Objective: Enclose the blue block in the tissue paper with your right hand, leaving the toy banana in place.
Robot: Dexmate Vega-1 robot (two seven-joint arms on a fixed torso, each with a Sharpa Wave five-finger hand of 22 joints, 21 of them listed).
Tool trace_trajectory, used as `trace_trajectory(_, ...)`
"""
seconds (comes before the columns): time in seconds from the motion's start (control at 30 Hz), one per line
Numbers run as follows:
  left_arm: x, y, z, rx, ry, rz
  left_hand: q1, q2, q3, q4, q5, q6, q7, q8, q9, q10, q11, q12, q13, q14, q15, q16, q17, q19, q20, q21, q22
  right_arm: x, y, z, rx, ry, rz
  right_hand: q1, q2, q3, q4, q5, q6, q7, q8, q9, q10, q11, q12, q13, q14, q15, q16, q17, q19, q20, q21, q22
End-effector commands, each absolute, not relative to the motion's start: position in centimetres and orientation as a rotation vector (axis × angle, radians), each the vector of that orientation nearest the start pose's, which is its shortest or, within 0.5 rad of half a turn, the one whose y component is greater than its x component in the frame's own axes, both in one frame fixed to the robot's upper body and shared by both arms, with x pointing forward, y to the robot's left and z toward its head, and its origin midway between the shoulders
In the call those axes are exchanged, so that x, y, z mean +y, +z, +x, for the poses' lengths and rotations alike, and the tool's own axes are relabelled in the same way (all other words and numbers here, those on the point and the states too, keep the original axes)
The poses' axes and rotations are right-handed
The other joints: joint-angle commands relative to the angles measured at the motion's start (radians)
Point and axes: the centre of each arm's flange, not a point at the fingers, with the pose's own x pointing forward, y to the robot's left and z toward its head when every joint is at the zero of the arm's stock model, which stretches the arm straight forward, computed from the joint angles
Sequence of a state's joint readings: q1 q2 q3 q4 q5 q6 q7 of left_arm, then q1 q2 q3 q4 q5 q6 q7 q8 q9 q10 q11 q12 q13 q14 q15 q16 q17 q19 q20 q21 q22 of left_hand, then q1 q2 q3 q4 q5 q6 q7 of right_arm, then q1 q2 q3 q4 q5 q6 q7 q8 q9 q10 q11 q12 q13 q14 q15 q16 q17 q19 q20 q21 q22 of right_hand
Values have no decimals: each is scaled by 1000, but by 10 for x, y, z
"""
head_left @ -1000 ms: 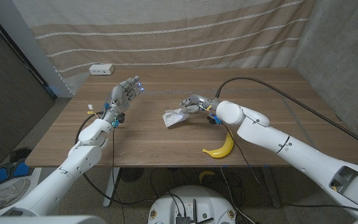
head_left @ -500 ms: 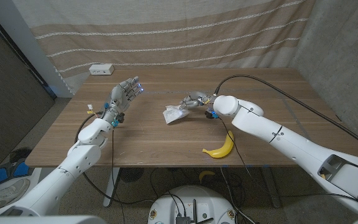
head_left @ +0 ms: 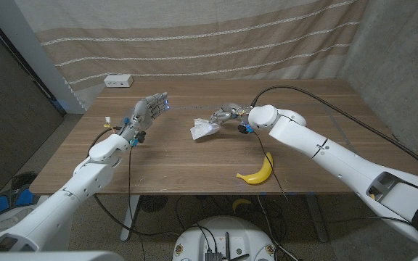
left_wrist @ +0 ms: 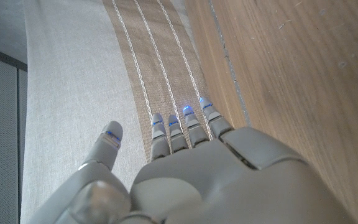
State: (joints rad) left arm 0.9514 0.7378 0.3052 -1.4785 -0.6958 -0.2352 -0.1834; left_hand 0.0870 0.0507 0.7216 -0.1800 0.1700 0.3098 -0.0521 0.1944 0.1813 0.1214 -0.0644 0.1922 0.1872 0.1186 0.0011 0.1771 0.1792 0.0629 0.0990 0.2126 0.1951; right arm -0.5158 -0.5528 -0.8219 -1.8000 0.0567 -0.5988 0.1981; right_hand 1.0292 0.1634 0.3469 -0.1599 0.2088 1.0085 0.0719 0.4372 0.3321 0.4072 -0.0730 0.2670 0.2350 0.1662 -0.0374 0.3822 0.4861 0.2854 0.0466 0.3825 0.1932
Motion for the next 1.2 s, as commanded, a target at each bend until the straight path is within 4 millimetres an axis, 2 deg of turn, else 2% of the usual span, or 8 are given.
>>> trace_trajectory(0.03, 323, -1, 608, -440, -369, 486, 15, -42, -12, -7, 0, 8, -4, 8, 3, -42, 6, -5, 3, -73, 0, -10, 2, -60, -2, -17, -1, -76, 34, 605, -287, 522, -861, 2, 6, 7, -1, 9, 0, 2, 5, 8, -1, 10, 2, 5, -6, -46, -1, 4, -5, 5, 1, 3)
trace_trajectory(0.13, 318, 1, 608, -410, -377, 551, 24, -70, -21, -6, 0, 6, -11, 8, 3, -76, 9, -7, 3, -123, -6, -10, 3, -98, -5, -23, 0, -78, 35, 605, -284, 530, -839, 2, 6, 8, -1, 11, 0, 3, 7, 12, -1, 10, 2, 6, -7, -46, -1, 4, -7, 4, 1, 3)
trace_trajectory(0.4, 305, 3, 607, -357, -391, 663, 46, -93, -26, -7, 1, 25, -35, 16, 4, -108, -1, -6, 3, -188, -10, -10, 3, -145, -15, -27, 0, -83, 37, 604, -286, 543, -800, 2, 6, 10, -1, 15, -2, 6, 11, 22, 1, 11, 3, 8, -6, -45, 0, 5, -8, 5, 2, 3)
trace_trajectory(0.5, 301, 3, 606, -345, -392, 698, 53, -97, -27, -7, 1, 26, -50, 17, 4, -114, -5, -5, 3, -198, -12, -8, 3, -153, -23, -26, 0, -84, 37, 604, -288, 544, -790, 2, 5, 10, -1, 16, -3, 8, 12, 25, 2, 12, 3, 9, -6, -45, 0, 5, -9, 5, 2, 3)
trace_trajectory(0.8, 287, 2, 604, -314, -417, 779, 75, -105, -26, -8, 3, 14, -89, 12, 4, -138, -15, -5, 3, -210, -11, -2, 2, -155, -21, -20, -1, -87, 37, 605, -275, 529, -772, 1, 5, 12, -1, 21, -5, 10, 15, 35, 7, 11, 5, 11, -3, -43, 2, 5, -8, 5, 4, 3)
trace_trajectory(0.97, 279, -3, 604, -296, -461, 782, 98, -110, -25, -6, 2, 64, -119, 30, 3, -138, -19, 2, 2, -219, -5, 2, 2, -170, -21, -19, -2, -87, 32, 608, -249, 519, -776, 1, 4, 13, -1, 23, -6, 10, 17, 41, 10, 13, 6, 12, 1, -40, 4, 5, -5, 6, 6, 4)
trace_trajectory(1.07, 276, -4, 604, -292, -476, 783, 104, -110, -26, -4, 1, 89, -117, 38, 2, -135, -20, 5, 2, -220, -5, 4, 2, -174, -21, -18, -1, -86, 28, 610, -240, 517, -778, 1, 4, 13, -1, 24, -7, 11, 17, 43, 10, 13, 6, 13, 1, -41, 5, 5, -4, 6, 7, 4)
trace_trajectory(1.2, 274, -5, 603, -280, -489, 788, 102, -107, -35, 6, 0, 137, -99, 48, 1, -129, -22, 10, 1, -224, -5, 6, 2, -185, -23, -17, -1, -84, 25, 616, -229, 518, -762, 1, 6, 14, -1, 26, -7, 12, 19, 47, 14, 14, 7, 13, 3, -42, 6, 6, -3, 4, 8, 4)
